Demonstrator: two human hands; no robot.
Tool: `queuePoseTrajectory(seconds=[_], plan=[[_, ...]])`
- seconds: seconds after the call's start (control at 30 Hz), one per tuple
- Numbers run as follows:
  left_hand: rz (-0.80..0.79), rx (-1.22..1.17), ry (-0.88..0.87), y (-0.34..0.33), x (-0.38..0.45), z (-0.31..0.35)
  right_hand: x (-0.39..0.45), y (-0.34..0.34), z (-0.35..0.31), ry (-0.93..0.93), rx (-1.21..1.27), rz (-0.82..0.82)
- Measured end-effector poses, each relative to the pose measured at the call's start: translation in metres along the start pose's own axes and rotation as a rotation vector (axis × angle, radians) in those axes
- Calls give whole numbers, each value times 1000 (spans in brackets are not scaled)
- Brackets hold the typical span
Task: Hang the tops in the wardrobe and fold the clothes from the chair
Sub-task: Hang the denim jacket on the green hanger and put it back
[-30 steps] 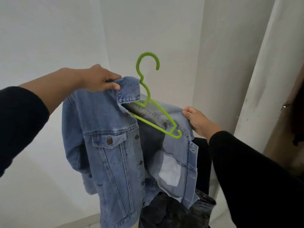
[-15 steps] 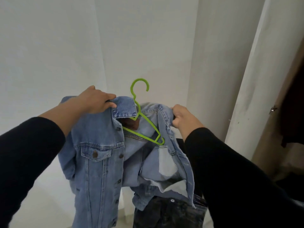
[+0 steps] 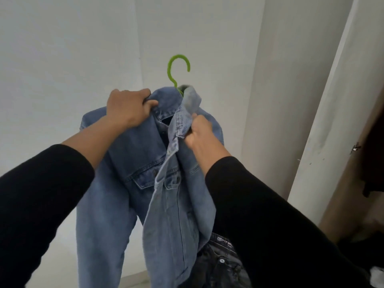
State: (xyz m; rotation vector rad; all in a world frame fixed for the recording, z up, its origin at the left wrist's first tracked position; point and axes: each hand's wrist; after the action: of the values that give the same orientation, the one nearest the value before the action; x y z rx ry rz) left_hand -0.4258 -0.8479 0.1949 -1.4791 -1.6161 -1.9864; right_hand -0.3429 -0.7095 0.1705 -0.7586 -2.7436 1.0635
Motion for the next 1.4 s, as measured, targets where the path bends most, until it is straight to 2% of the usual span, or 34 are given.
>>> queuePoseTrajectory(seconds=[0.03, 0.07, 0.17, 0.23, 0.3, 0.43, 0.5, 0.57, 0.63, 0.73, 0.8, 0.87, 1.0, 1.1, 1.23, 1.3, 1.4], plan=[[6, -34, 9, 1, -1, -6, -2, 2, -5, 34, -99, -4], [10, -66, 23, 1, -1, -11, -1, 6, -9, 115, -334, 38], [12, -184, 58, 1, -2, -19, -1, 19, -13, 538, -1144, 238], [6, -241, 31, 0, -1, -17, 2, 26, -14, 749, -1397, 302], [18, -313, 3, -2, -1, -13, 1, 31, -18, 782, -1536, 260], [-21, -526, 72, -8, 2, -11, 2, 44, -28, 656, -1558, 47], [-60, -577, 130, -10, 1, -2, 0, 48, -30, 643, -1537, 89], [-63, -577, 291, -9, 3, 18, -2, 49, -28, 628, -1565, 144], [-174, -537, 445, -8, 9, 41, -2, 48, -24, 626, -1590, 177], [-437, -335, 403, -10, 11, 61, -4, 48, -21, 597, -1632, 224], [-491, -305, 410, -15, 12, 64, -3, 51, -21, 585, -1648, 253], [-513, -378, 436, -17, 12, 68, -4, 55, -23, 578, -1650, 274], [-513, -568, 505, -15, 8, 92, -7, 60, -28, 559, -1659, 293], [-425, -557, 548, -15, -1, 106, -9, 63, -29, 563, -1674, 295], [-336, -475, 472, -19, -4, 113, -10, 71, -32, 548, -1679, 305], [-327, -444, 459, -17, -3, 114, -10, 79, -35, 519, -1677, 329], [-336, -532, 469, -11, 4, 109, -6, 95, -39, 472, -1665, 369]])
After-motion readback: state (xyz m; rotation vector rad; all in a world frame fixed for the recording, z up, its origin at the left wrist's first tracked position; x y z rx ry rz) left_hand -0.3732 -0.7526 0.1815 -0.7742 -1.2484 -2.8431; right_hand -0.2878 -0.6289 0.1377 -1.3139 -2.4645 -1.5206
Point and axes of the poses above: each hand's wrist, its own x-axis towards the middle knuckle, its own y-axis out of the back of the hand, z = x × y, and after that the axes turned 7 degrees about -x, right-handed
